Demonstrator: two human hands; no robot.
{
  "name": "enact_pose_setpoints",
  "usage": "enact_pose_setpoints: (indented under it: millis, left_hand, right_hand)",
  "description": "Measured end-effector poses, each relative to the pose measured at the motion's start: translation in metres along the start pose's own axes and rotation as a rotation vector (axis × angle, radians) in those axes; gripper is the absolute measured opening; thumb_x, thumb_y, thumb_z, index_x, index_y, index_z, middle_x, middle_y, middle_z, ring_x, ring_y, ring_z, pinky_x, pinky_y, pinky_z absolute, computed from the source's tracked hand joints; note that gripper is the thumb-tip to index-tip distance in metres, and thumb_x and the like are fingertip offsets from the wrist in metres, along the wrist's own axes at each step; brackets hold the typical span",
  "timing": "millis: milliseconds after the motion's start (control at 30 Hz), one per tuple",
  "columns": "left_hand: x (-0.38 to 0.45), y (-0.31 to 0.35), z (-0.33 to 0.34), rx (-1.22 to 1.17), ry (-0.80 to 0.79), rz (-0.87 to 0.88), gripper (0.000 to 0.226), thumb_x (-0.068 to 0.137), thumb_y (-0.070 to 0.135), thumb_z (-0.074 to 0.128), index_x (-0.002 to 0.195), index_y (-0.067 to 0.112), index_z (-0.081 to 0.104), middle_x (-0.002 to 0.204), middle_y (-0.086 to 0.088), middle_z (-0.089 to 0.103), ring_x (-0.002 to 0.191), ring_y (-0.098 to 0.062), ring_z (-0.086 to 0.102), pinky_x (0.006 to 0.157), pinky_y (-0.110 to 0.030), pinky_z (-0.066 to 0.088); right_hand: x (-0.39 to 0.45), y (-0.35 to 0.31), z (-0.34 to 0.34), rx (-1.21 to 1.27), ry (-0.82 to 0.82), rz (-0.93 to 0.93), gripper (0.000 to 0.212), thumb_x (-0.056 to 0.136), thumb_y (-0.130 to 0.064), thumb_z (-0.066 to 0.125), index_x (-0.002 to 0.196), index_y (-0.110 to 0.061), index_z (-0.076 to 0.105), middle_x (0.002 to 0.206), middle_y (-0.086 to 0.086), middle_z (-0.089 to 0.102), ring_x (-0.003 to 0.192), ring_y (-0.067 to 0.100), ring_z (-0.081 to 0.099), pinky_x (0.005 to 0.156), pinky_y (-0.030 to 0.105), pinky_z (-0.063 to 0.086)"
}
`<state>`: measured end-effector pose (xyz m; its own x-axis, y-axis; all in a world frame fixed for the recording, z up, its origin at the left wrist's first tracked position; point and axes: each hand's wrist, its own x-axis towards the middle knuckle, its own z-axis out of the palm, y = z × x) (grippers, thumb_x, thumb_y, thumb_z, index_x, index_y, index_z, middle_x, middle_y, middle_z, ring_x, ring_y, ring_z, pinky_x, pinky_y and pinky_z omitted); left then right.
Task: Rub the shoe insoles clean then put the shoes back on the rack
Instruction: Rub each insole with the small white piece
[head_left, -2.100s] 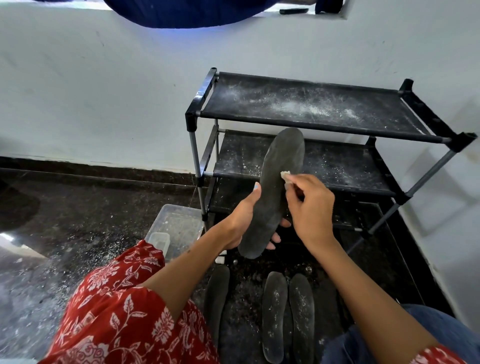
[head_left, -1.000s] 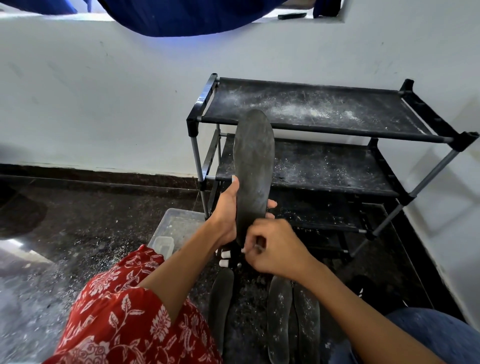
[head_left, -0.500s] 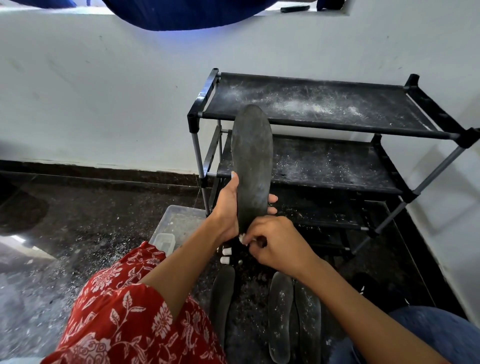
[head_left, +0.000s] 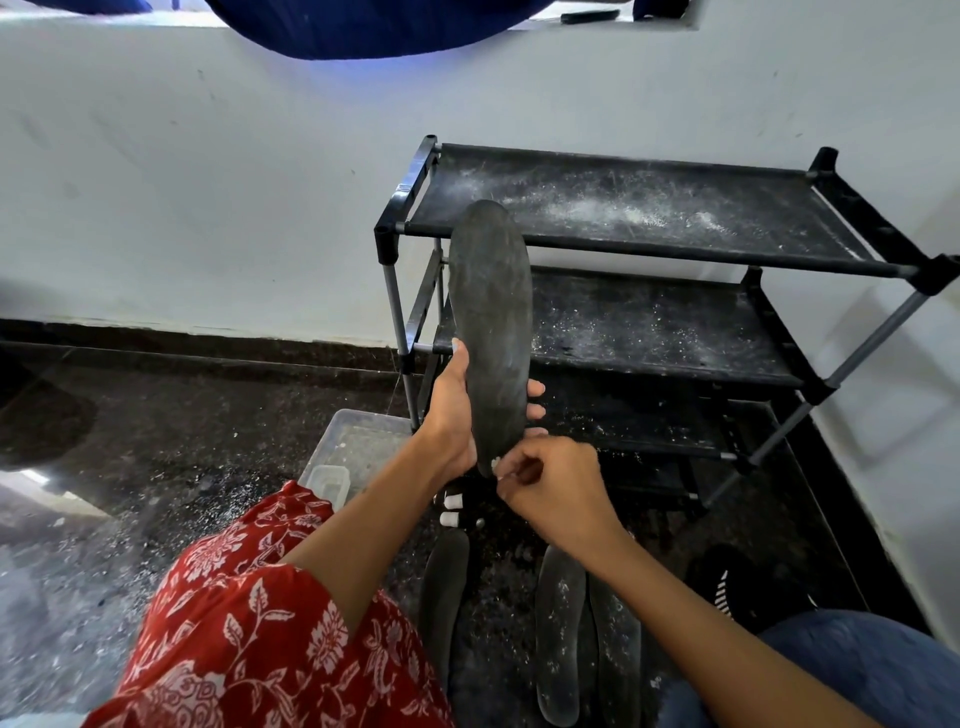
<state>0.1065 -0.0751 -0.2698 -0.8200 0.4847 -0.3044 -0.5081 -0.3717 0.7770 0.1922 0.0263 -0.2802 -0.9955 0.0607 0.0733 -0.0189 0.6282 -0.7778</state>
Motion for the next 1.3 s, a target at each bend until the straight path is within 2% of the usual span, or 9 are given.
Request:
enact_pose_setpoints:
  millis: [67, 167, 267, 467, 600, 700, 800, 1133, 1300]
  left_hand:
    - [0.000, 0.000, 0.000, 0.003, 0.010, 0.002, 0.080, 0.094, 0.063, 0.011, 0.107, 0.001, 0.060, 0.083, -0.017, 0.065, 0.072, -0.029, 0.058, 0.071, -0.046, 0.053]
    - [0.001, 0.001, -0.001, 0.030, 0.036, 0.030, 0.077, 0.096, 0.060, 0.009, 0.107, 0.003, 0.060, 0.081, -0.017, 0.067, 0.070, -0.030, 0.060, 0.073, -0.041, 0.053]
    - [0.002, 0.001, -0.002, 0.036, 0.044, 0.035, 0.077, 0.096, 0.060, 0.010, 0.104, 0.003, 0.061, 0.081, -0.017, 0.067, 0.070, -0.030, 0.061, 0.072, -0.039, 0.053]
    - [0.000, 0.001, 0.000, 0.028, 0.038, 0.012, 0.079, 0.095, 0.062, 0.010, 0.104, 0.003, 0.061, 0.083, -0.017, 0.066, 0.071, -0.030, 0.060, 0.068, -0.042, 0.055]
    - [-0.001, 0.001, 0.003, 0.080, 0.038, -0.008, 0.074, 0.097, 0.058, 0.011, 0.101, 0.005, 0.063, 0.081, -0.015, 0.070, 0.073, -0.025, 0.067, 0.071, -0.034, 0.055]
    - [-0.002, -0.002, 0.003, 0.107, 0.032, -0.043, 0.068, 0.098, 0.055, 0.015, 0.105, 0.008, 0.063, 0.083, -0.010, 0.072, 0.073, -0.020, 0.069, 0.065, -0.030, 0.056]
    - [-0.002, -0.002, 0.002, 0.139, 0.037, -0.021, 0.070, 0.098, 0.055, 0.013, 0.105, 0.007, 0.063, 0.089, -0.017, 0.071, 0.082, -0.026, 0.067, 0.079, -0.035, 0.054]
    - [-0.003, 0.004, -0.002, 0.013, 0.020, -0.034, 0.078, 0.094, 0.063, 0.014, 0.113, 0.002, 0.059, 0.090, -0.019, 0.065, 0.074, -0.030, 0.061, 0.076, -0.052, 0.052]
    - [-0.001, 0.005, 0.000, 0.047, 0.064, -0.001, 0.076, 0.097, 0.058, 0.011, 0.102, 0.002, 0.062, 0.082, -0.019, 0.068, 0.070, -0.030, 0.064, 0.070, -0.038, 0.056]
  right_hand:
    - [-0.002, -0.004, 0.000, 0.082, -0.058, 0.008, 0.012, 0.068, -0.003, 0.072, 0.070, -0.014, 0.073, 0.069, -0.007, 0.068, 0.062, 0.003, 0.062, 0.061, 0.010, 0.049]
    - [0.002, -0.005, -0.002, 0.205, 0.132, 0.017, 0.011, 0.069, -0.001, 0.071, 0.068, -0.012, 0.071, 0.068, -0.004, 0.068, 0.059, 0.004, 0.060, 0.059, 0.015, 0.050]
    - [0.007, 0.004, -0.002, 0.102, 0.258, -0.010, 0.013, 0.070, 0.000, 0.070, 0.071, -0.013, 0.070, 0.075, -0.006, 0.065, 0.062, 0.005, 0.060, 0.064, 0.021, 0.052]
    - [0.001, -0.002, -0.003, 0.078, -0.107, -0.015, 0.009, 0.068, -0.005, 0.071, 0.065, -0.013, 0.071, 0.070, -0.002, 0.067, 0.063, 0.007, 0.061, 0.063, 0.021, 0.053]
    - [0.007, -0.005, -0.005, 0.223, 0.235, -0.113, 0.013, 0.072, 0.003, 0.068, 0.070, -0.010, 0.069, 0.072, -0.001, 0.065, 0.062, 0.012, 0.059, 0.066, 0.013, 0.047]
    - [0.011, -0.003, -0.003, 0.207, 0.301, -0.163, 0.020, 0.079, 0.003, 0.065, 0.089, -0.013, 0.072, 0.087, -0.007, 0.067, 0.076, 0.004, 0.062, 0.072, 0.009, 0.046]
    - [0.010, 0.002, 0.002, 0.119, 0.250, -0.245, 0.021, 0.077, 0.005, 0.066, 0.089, -0.011, 0.074, 0.089, -0.004, 0.070, 0.083, 0.002, 0.063, 0.079, 0.012, 0.049]
    - [0.003, 0.005, 0.002, -0.412, -0.192, -0.291, 0.015, 0.072, -0.013, 0.055, 0.072, -0.015, 0.070, 0.082, -0.004, 0.065, 0.077, 0.017, 0.061, 0.066, 0.035, 0.052]
    - [0.006, 0.003, -0.004, -0.230, 0.220, -0.310, 0.006, 0.060, -0.008, 0.056, 0.057, -0.013, 0.056, 0.063, -0.007, 0.054, 0.065, 0.011, 0.053, 0.054, 0.023, 0.044]
